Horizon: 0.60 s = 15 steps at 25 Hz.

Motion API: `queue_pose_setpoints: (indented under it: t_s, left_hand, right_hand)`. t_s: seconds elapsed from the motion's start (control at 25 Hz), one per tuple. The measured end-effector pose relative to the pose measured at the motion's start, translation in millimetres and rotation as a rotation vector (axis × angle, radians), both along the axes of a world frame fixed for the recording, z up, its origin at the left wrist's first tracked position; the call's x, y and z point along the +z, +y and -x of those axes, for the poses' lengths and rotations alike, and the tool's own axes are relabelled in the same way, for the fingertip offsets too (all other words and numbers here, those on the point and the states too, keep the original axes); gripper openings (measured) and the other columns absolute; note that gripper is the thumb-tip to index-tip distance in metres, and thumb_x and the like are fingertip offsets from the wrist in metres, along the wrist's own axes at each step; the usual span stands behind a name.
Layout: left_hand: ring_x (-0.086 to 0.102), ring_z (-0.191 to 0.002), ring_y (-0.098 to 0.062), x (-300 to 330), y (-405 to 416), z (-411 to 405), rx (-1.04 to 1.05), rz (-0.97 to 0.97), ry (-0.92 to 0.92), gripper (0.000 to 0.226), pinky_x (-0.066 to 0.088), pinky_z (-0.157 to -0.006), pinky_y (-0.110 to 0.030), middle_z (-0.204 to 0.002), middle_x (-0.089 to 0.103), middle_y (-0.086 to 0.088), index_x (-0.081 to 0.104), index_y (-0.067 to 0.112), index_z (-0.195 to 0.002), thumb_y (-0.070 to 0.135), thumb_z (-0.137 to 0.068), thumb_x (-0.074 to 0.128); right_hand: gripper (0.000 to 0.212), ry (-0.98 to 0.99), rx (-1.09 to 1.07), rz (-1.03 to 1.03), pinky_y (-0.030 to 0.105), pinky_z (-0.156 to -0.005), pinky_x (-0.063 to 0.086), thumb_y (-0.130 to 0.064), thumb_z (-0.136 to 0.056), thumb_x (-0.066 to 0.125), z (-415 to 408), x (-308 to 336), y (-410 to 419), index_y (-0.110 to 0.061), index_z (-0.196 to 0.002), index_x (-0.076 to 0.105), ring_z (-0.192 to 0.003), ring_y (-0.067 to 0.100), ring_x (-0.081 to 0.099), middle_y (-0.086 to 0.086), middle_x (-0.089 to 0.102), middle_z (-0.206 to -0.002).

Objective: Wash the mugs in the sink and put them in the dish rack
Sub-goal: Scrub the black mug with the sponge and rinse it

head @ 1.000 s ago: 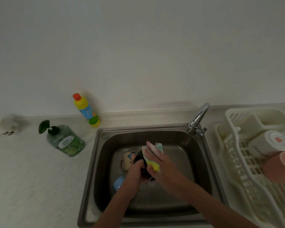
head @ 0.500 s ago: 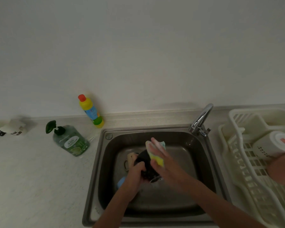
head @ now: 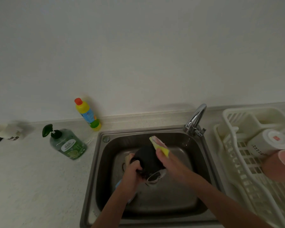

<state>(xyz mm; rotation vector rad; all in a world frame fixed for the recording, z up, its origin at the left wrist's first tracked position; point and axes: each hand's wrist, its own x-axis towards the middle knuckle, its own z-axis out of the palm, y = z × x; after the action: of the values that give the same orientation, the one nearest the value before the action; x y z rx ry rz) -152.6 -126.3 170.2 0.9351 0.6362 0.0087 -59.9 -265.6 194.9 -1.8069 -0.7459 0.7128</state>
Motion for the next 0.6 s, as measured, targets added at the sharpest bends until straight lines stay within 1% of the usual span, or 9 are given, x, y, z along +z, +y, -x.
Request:
queue_pose_setpoints:
  t_s: [0.04,0.08,0.16,0.2,0.28,0.4,0.48,0.52,0.6]
  left_hand:
    - [0.067,-0.08,-0.025,1,0,0,0.033,0.039,-0.004,0.058,0.057,-0.058,-0.034,-0.095,0.064,-0.019,0.049,-0.002,-0.119,0.012,-0.062,0.051]
    - [0.067,-0.075,-0.022,0,0,0,0.077,0.07,-0.006,0.055,0.056,-0.055,-0.032,-0.092,0.064,-0.017,0.05,0.0,-0.118,0.01,-0.064,0.052]
    - [0.066,-0.078,-0.023,-6,-1,-1,0.123,0.035,0.013,0.044,0.055,-0.056,-0.033,-0.101,0.063,-0.021,0.048,0.001,-0.12,0.008,-0.077,0.053]
    - [0.067,-0.081,-0.024,-8,-3,-1,0.106,-0.028,0.037,0.035,0.055,-0.058,-0.035,-0.105,0.064,-0.021,0.048,0.001,-0.119,0.007,-0.085,0.051]
    - [0.068,-0.084,-0.026,-10,-10,3,0.049,-0.152,0.074,0.019,0.055,-0.063,-0.039,-0.097,0.071,-0.013,0.053,0.01,-0.112,0.007,-0.093,0.052]
    - [0.065,-0.097,-0.037,-10,-19,10,0.017,-0.102,0.021,0.039,0.058,-0.072,-0.049,-0.111,0.065,-0.022,0.048,0.012,-0.118,0.01,-0.079,0.054]
    - [0.063,-0.094,-0.035,-8,-17,12,0.123,-0.014,0.009,0.035,0.057,-0.066,-0.043,-0.11,0.061,-0.023,0.049,0.007,-0.118,0.003,-0.084,0.045]
    - [0.063,-0.09,-0.032,-8,-15,11,0.16,0.009,0.004,0.032,0.057,-0.062,-0.039,-0.108,0.061,-0.023,0.049,0.005,-0.118,-0.001,-0.088,0.039]
    - [0.063,-0.088,-0.029,-8,-10,9,0.184,-0.006,0.007,0.032,0.056,-0.062,-0.038,-0.105,0.062,-0.021,0.048,0.004,-0.12,-0.003,-0.092,0.034]
  right_hand:
    - [0.048,0.069,-0.022,-0.005,-0.002,-0.092,0.036,-0.04,-0.105,0.034,2,-1,-3,-0.049,-0.148,0.017,-0.124,-0.013,0.041,-0.016,0.03,-0.151]
    - [0.047,0.033,-0.009,0.013,-0.002,-0.094,0.034,-0.039,-0.105,0.035,6,-2,-7,-0.053,-0.145,0.015,-0.13,-0.006,0.041,-0.02,0.031,-0.15]
    - [0.054,-0.137,0.075,0.06,0.013,-0.114,0.022,-0.038,-0.104,0.039,18,-5,-11,-0.052,-0.149,0.011,-0.149,0.002,0.011,-0.028,0.01,-0.159]
    - [0.057,-0.244,0.136,0.106,0.021,-0.117,0.017,-0.039,-0.103,0.041,23,-7,-10,-0.048,-0.152,0.012,-0.15,0.001,-0.003,-0.03,-0.002,-0.16]
    - [0.058,-0.44,0.203,0.175,0.022,-0.117,0.011,-0.042,-0.102,0.042,23,-15,-8,-0.041,-0.155,0.016,-0.148,0.001,-0.016,-0.03,-0.011,-0.159]
    - [0.056,-0.286,0.116,0.077,0.02,-0.117,0.017,-0.052,-0.101,0.037,9,-17,-8,-0.048,-0.152,0.014,-0.147,-0.004,-0.002,-0.032,0.002,-0.159]
    - [0.049,-0.016,0.023,0.006,0.012,-0.11,0.031,-0.057,-0.099,0.036,5,-24,-17,-0.061,-0.144,0.017,-0.143,-0.006,0.024,-0.036,0.026,-0.149]
    - [0.047,0.019,0.022,-0.004,0.008,-0.105,0.033,-0.055,-0.099,0.037,9,-25,-23,-0.064,-0.141,0.018,-0.14,-0.007,0.029,-0.037,0.029,-0.145]
    - [0.051,-0.101,0.096,0.019,0.009,-0.112,0.019,-0.045,-0.103,0.039,20,-16,-28,-0.058,-0.145,0.015,-0.146,-0.007,0.011,-0.035,0.014,-0.155]
